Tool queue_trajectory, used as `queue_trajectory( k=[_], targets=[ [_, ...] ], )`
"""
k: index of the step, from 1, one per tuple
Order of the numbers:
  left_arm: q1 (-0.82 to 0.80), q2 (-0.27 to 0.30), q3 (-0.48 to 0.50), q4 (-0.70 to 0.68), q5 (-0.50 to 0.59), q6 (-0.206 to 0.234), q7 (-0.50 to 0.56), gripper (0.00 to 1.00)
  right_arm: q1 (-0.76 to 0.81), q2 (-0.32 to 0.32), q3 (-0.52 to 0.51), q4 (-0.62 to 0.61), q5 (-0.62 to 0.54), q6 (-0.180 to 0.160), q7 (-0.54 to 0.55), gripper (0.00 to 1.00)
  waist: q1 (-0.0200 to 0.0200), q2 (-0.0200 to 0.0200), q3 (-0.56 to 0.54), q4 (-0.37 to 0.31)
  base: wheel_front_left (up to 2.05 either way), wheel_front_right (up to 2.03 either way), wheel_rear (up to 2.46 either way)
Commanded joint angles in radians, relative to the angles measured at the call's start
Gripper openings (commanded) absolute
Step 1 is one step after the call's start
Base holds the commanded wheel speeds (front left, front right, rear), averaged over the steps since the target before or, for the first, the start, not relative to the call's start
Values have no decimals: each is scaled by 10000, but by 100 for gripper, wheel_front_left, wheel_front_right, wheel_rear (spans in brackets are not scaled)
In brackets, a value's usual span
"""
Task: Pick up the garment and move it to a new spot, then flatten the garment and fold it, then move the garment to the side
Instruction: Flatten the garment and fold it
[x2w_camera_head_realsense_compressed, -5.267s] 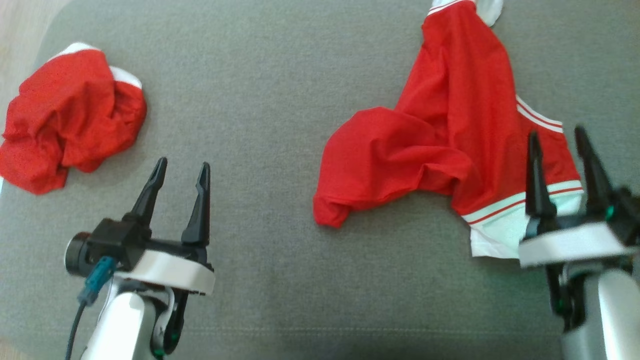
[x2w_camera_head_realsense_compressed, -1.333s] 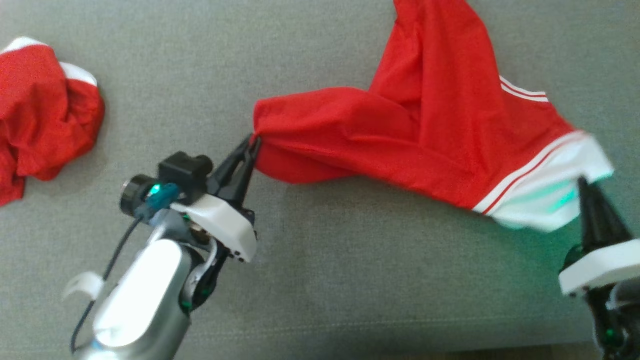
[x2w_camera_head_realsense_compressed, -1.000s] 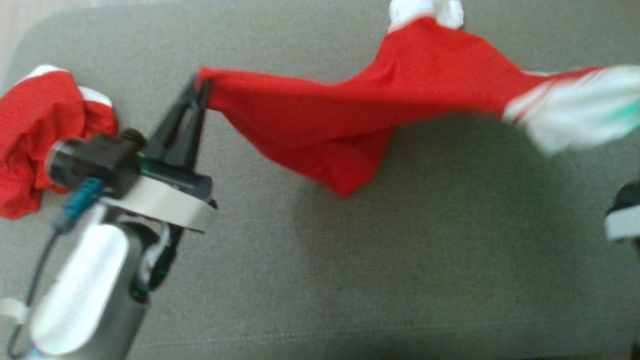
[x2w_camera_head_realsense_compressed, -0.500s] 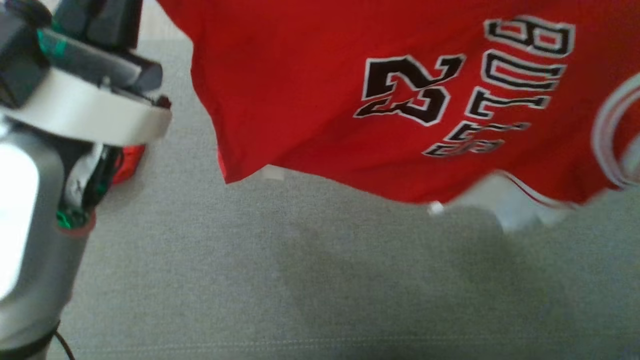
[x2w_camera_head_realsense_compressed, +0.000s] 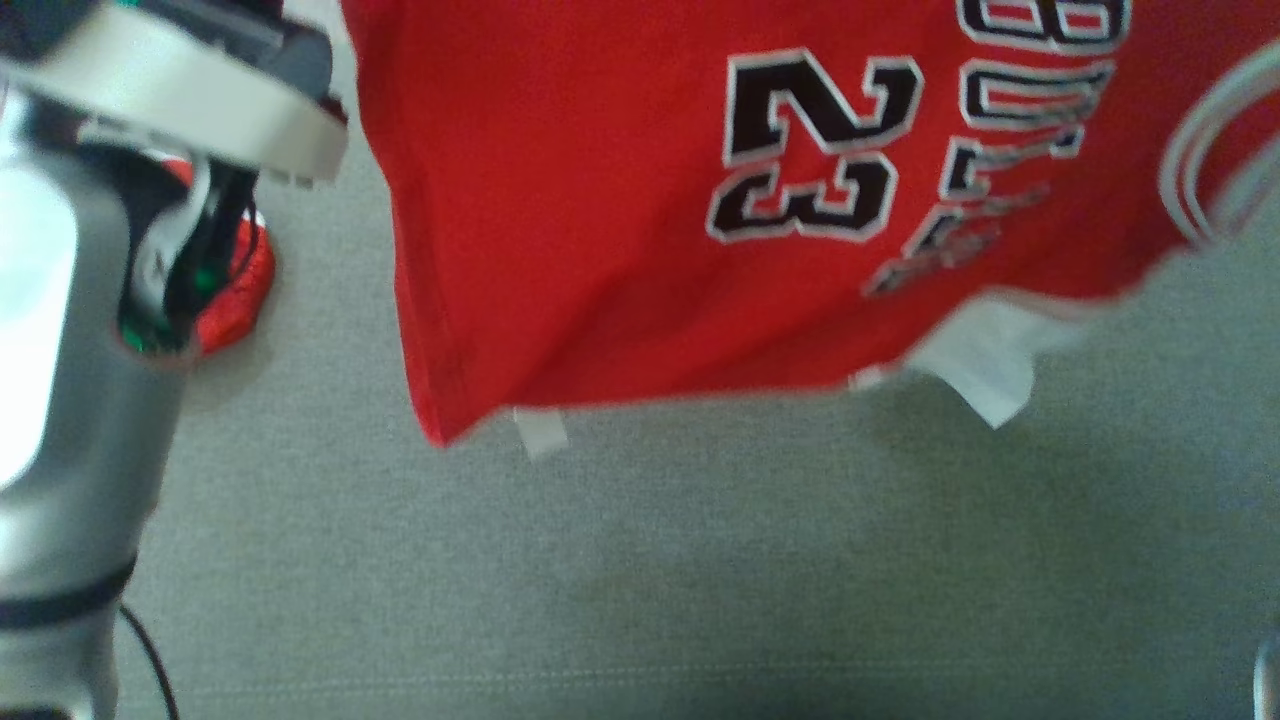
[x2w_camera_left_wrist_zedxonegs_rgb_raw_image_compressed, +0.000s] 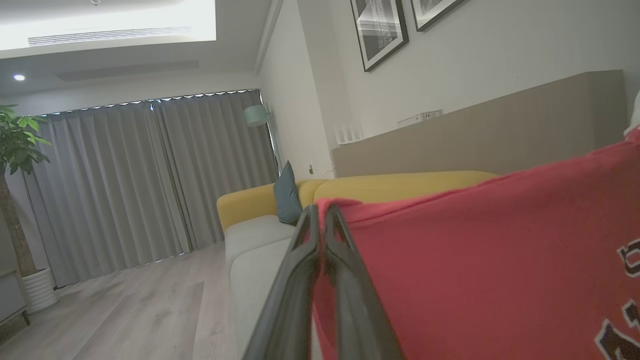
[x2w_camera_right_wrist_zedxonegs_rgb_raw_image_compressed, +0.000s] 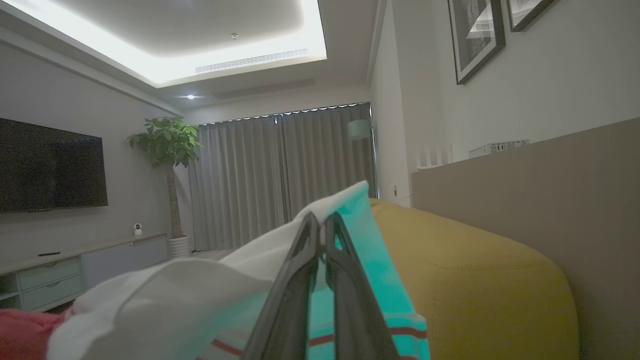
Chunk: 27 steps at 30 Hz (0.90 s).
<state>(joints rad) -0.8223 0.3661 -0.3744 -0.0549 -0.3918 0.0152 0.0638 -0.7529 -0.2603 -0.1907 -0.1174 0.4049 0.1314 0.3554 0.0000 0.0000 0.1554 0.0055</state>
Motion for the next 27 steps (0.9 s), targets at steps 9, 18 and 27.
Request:
queue_trajectory(
  k=[9,18,27],
  targets=[
    [-3340,-467,380,3988,-58,-701,-1627,0,-3661,423,991,3661,42,-7,-2069,0,0,0,956,-129,0,0,0],
    [-5267,-828,510,7954,-254,-1144,-2944,0,-6108,1166,2132,7674,-3,-7,-4304,0,0,0,2216,-454,0,0,0],
    [-4436,-1467,601,10469,-846,-1406,-3246,0,-5545,1457,3190,10035,630,-7,-5309,0,0,0,3338,-591,0,0,0]
  ],
)
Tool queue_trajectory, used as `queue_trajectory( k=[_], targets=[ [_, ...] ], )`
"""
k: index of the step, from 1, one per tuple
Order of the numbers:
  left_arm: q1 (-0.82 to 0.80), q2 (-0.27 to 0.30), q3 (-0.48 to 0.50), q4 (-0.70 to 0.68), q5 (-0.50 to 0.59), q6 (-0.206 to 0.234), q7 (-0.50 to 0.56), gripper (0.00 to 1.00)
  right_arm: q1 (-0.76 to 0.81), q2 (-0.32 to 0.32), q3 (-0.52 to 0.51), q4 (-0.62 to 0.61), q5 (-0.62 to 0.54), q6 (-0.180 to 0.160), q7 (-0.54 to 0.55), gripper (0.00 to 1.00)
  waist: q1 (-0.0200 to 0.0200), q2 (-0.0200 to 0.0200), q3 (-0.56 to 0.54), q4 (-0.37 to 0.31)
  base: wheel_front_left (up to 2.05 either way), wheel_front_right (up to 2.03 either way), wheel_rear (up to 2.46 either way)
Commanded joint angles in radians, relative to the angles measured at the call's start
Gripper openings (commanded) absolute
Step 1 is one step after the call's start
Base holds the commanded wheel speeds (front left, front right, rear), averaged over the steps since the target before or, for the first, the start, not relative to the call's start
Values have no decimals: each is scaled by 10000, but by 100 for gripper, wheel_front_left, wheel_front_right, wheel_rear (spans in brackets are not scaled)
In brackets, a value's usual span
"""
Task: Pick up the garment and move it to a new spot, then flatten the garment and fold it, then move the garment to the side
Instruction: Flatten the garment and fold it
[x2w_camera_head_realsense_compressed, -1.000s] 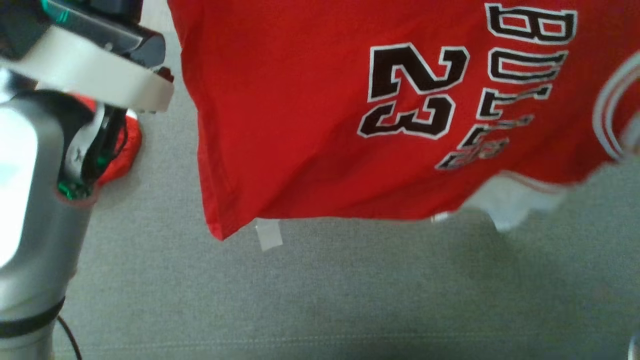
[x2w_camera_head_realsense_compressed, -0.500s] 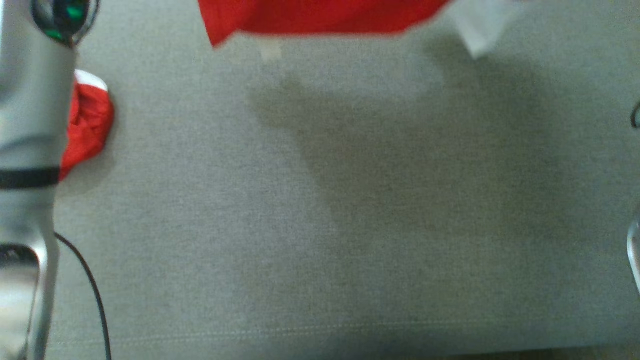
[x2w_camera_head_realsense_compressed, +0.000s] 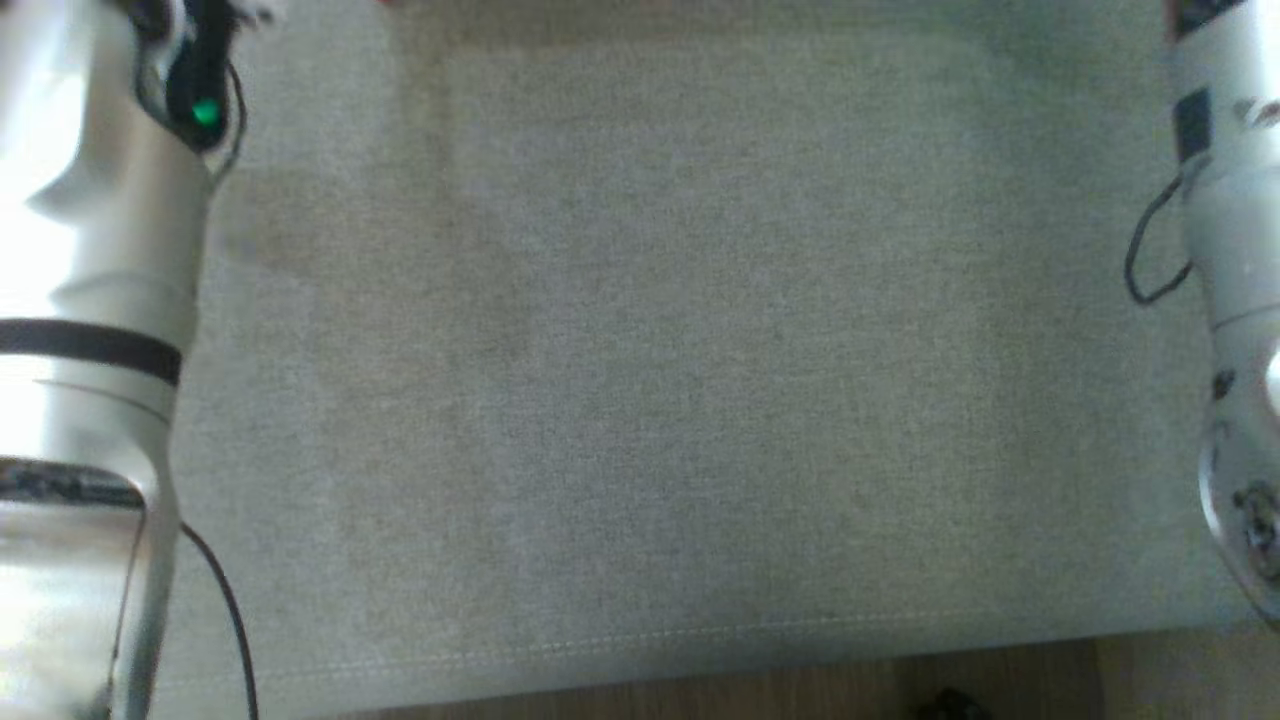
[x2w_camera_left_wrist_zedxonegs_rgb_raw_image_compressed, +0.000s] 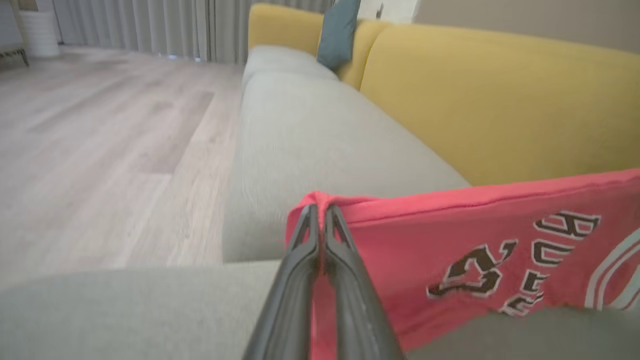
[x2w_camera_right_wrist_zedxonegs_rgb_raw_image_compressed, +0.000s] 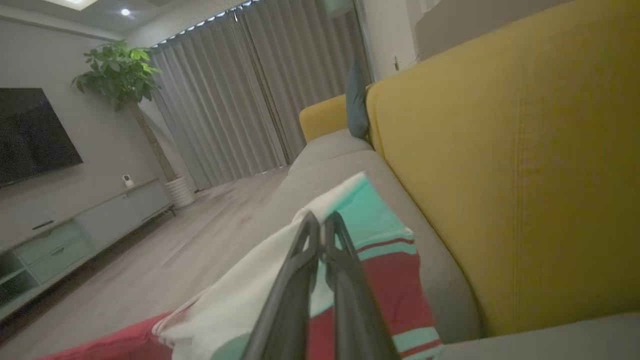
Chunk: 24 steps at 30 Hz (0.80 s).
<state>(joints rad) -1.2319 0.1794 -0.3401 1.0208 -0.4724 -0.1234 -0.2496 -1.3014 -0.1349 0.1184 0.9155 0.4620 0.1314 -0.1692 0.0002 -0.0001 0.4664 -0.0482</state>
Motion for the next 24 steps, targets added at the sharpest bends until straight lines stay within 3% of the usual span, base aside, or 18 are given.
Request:
queue_trajectory(
  k=[1,5,11,16,24],
  targets=[
    [-244,348,349,-169,-144,-30,-115,0,67,167,300,-166,77,-7,-85,0,-2,1,324,-54,0,0,0],
    [224,154,511,117,-297,-54,-119,0,702,81,666,35,556,-7,-315,0,-2,1,491,-16,0,0,0],
    [1262,-75,861,-76,-362,-63,-120,0,2246,-161,1130,-618,1209,-7,-566,0,-2,1,441,25,0,0,0],
    [2906,-318,1192,-1018,-288,-67,-121,0,4401,-415,1321,-1844,1510,-7,-509,0,-2,1,67,126,0,0,0],
    [5812,-424,1347,-2861,68,-70,-121,0,8380,-277,283,-4438,1510,-7,188,0,-2,1,-768,196,0,0,0]
  ],
)
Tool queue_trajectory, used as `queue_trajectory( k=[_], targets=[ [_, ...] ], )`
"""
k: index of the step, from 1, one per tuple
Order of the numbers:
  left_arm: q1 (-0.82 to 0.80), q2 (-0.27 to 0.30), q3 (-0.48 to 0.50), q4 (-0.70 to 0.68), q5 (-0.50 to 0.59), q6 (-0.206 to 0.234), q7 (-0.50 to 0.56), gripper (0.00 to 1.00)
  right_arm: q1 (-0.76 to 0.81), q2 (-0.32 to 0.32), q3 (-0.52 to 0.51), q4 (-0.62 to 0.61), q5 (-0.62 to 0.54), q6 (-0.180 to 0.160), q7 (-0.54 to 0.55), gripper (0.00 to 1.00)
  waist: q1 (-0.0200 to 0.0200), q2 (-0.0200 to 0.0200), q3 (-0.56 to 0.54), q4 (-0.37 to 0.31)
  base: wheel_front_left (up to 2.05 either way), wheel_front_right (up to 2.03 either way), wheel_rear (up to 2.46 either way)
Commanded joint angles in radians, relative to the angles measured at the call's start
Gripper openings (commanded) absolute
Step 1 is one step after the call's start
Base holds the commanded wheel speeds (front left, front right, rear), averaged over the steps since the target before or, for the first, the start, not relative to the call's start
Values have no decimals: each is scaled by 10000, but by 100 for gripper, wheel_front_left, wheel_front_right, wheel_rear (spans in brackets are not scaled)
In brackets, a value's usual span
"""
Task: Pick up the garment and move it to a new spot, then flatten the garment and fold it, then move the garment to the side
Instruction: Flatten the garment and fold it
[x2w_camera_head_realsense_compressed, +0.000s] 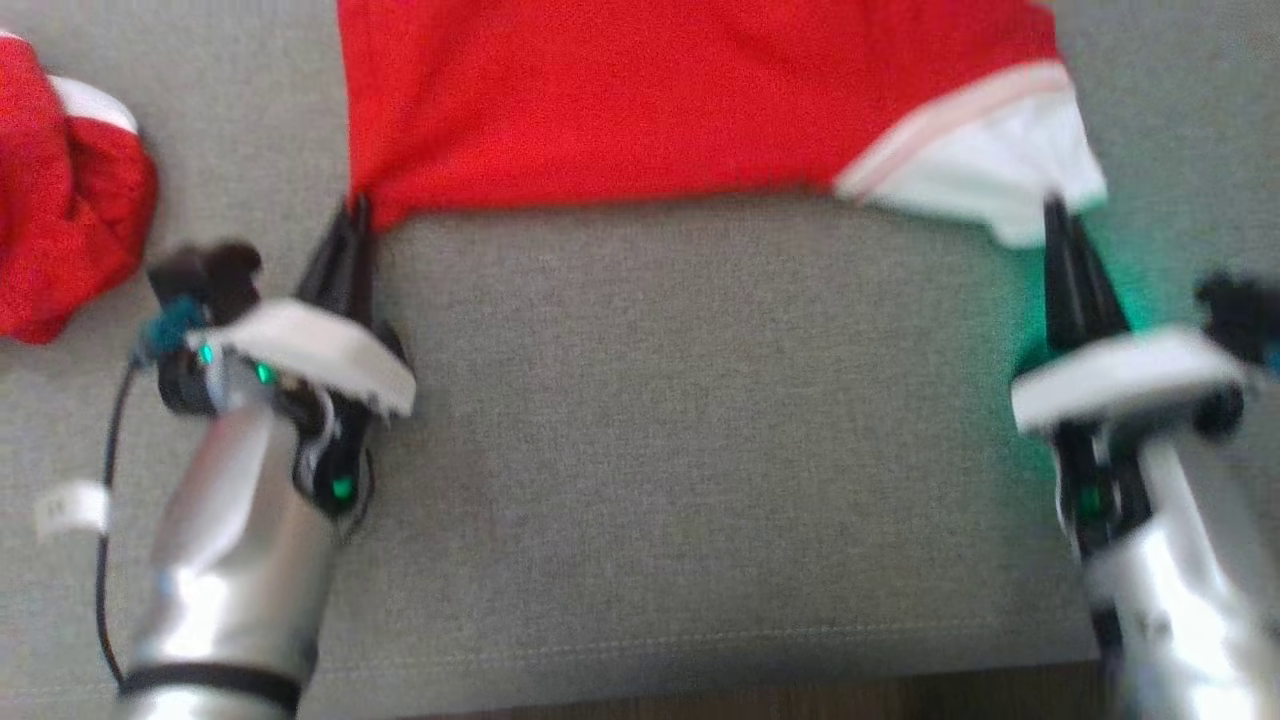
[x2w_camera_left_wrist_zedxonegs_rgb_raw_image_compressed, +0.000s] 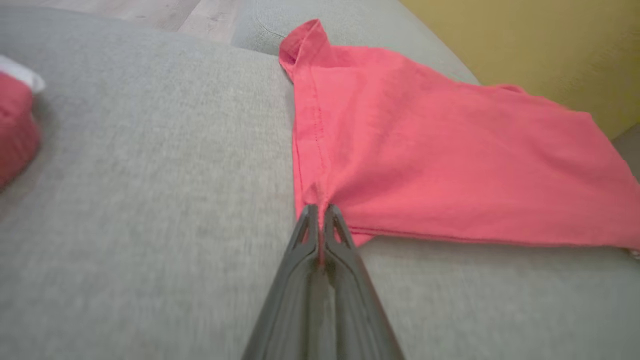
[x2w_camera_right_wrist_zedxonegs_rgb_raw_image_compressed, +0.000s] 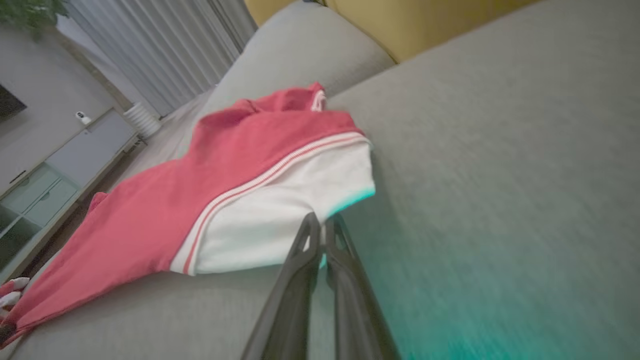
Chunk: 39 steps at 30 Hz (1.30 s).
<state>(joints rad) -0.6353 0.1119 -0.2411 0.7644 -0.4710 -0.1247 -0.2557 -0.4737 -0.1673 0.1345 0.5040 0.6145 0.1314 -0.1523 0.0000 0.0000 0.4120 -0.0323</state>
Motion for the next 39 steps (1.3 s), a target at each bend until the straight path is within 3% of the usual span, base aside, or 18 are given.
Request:
queue_trajectory(
  k=[1,10,15,22,29,39],
  targets=[
    [206,257,360,-570,98,-57,-60,0,708,156,-141,-802,-43,-7,256,0,0,0,-343,57,0,0,0],
    [2968,726,491,-3242,261,453,252,0,5264,1093,-1944,-5663,-986,-7,3173,0,0,0,-1231,58,0,0,0],
    [4607,892,523,-4971,247,1038,791,0,6996,1164,-2331,-7138,-591,-7,4387,0,0,0,-1717,83,0,0,0],
    [6605,1187,497,-7201,255,1804,1921,0,8390,1168,-2738,-7797,-316,-7,5426,0,0,0,-2216,39,0,0,0],
    [7298,1543,340,-8262,258,2133,3167,0,8396,1169,-2987,-7676,-170,-7,6140,0,0,0,-2303,90,0,0,0],
    [6623,2311,138,-8633,-437,1715,5671,0,6673,1170,-3208,-7199,393,-7,7835,0,0,0,-1635,79,0,0,0]
  ],
)
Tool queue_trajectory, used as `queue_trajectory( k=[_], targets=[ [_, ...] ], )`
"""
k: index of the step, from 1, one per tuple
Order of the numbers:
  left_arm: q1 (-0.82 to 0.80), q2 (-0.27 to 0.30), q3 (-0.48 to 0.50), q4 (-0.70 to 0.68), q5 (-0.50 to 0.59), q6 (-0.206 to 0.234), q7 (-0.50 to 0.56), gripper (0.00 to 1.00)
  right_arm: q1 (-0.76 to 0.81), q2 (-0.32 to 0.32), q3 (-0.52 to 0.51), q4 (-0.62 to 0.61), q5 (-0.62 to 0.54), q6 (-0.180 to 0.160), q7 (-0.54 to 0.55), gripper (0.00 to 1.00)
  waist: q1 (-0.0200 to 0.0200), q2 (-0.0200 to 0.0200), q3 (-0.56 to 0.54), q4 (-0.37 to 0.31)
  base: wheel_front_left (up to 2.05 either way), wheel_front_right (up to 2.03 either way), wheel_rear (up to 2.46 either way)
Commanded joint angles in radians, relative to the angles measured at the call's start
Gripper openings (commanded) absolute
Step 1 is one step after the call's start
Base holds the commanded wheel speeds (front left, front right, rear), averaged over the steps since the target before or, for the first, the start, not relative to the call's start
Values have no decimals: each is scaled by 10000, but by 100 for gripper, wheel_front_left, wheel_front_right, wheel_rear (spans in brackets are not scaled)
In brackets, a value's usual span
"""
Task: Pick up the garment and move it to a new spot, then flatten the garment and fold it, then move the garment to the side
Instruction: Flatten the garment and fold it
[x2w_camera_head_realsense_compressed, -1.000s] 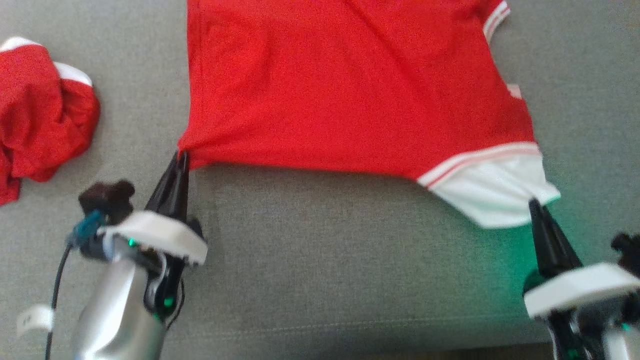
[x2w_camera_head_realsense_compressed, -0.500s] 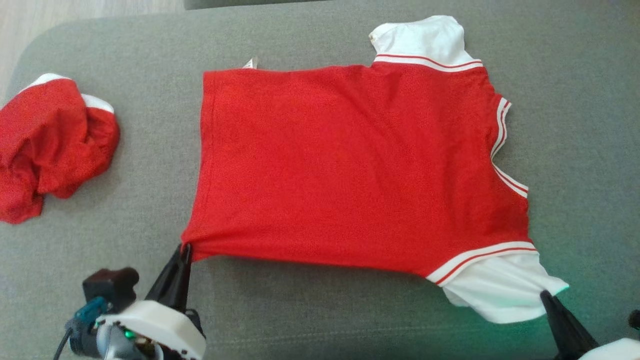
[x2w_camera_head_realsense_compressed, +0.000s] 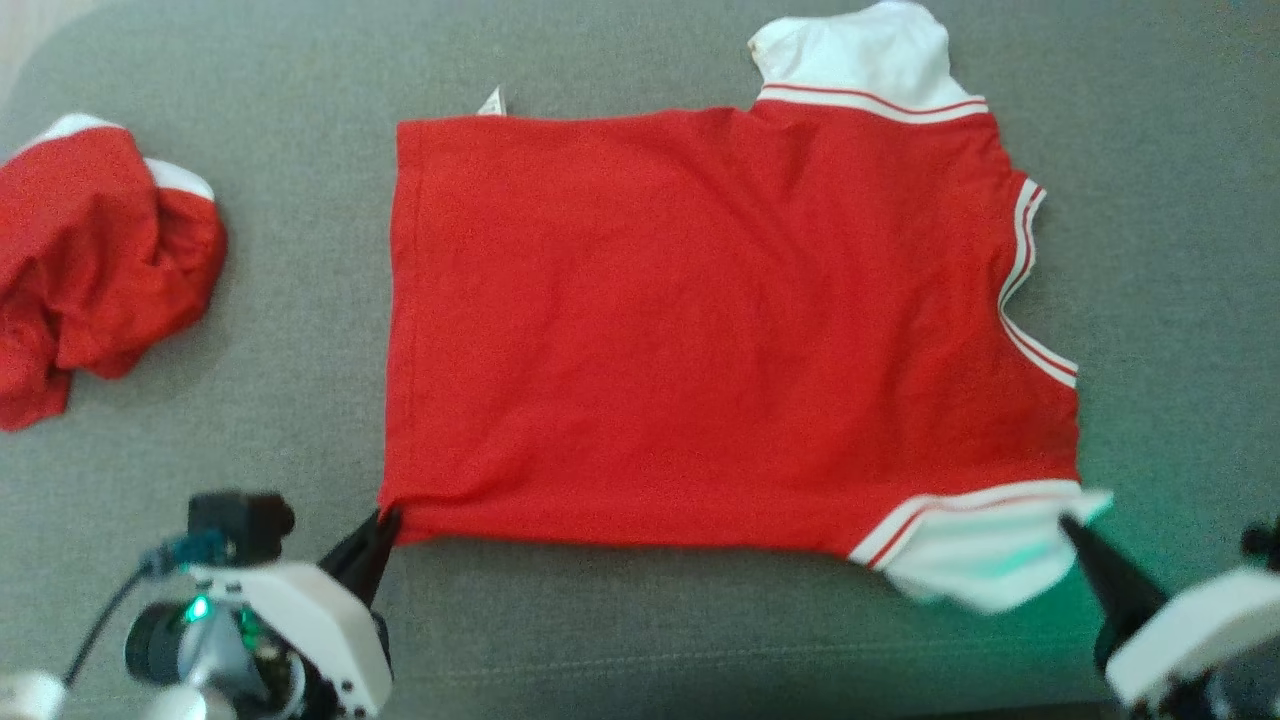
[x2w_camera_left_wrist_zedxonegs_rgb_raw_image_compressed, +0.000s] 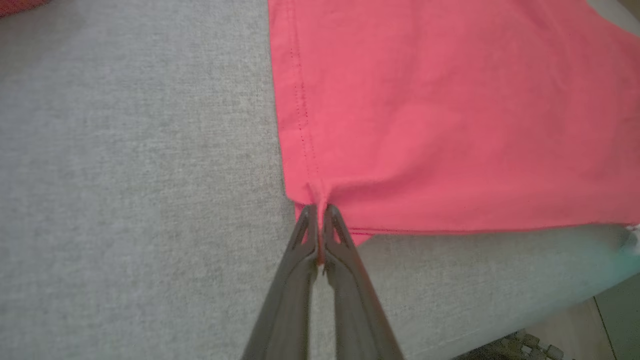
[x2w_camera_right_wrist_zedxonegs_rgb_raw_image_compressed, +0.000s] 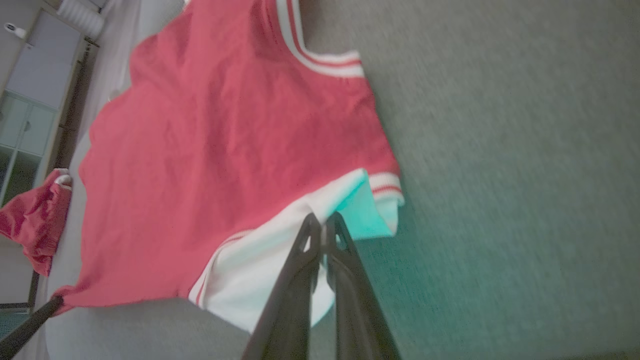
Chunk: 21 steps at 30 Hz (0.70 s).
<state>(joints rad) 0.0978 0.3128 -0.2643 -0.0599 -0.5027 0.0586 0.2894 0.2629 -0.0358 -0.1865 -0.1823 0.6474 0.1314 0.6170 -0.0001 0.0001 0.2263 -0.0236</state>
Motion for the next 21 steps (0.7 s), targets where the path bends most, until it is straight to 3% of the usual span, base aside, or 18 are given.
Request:
queue_trajectory(
  k=[1,11,21],
  targets=[
    [-857,340,375,-398,-285,-210,442,0,-970,-145,-61,-300,109,-7,305,0,1,-1,313,7,0,0,0],
    [-2534,915,355,-230,-999,-954,1855,0,-3381,-145,-614,196,322,-7,1480,0,1,-1,950,249,0,0,0],
    [-3884,928,272,437,-1104,-1343,1705,0,-5189,-145,-599,1309,249,-7,1309,0,1,-1,1298,340,0,0,0]
  ],
)
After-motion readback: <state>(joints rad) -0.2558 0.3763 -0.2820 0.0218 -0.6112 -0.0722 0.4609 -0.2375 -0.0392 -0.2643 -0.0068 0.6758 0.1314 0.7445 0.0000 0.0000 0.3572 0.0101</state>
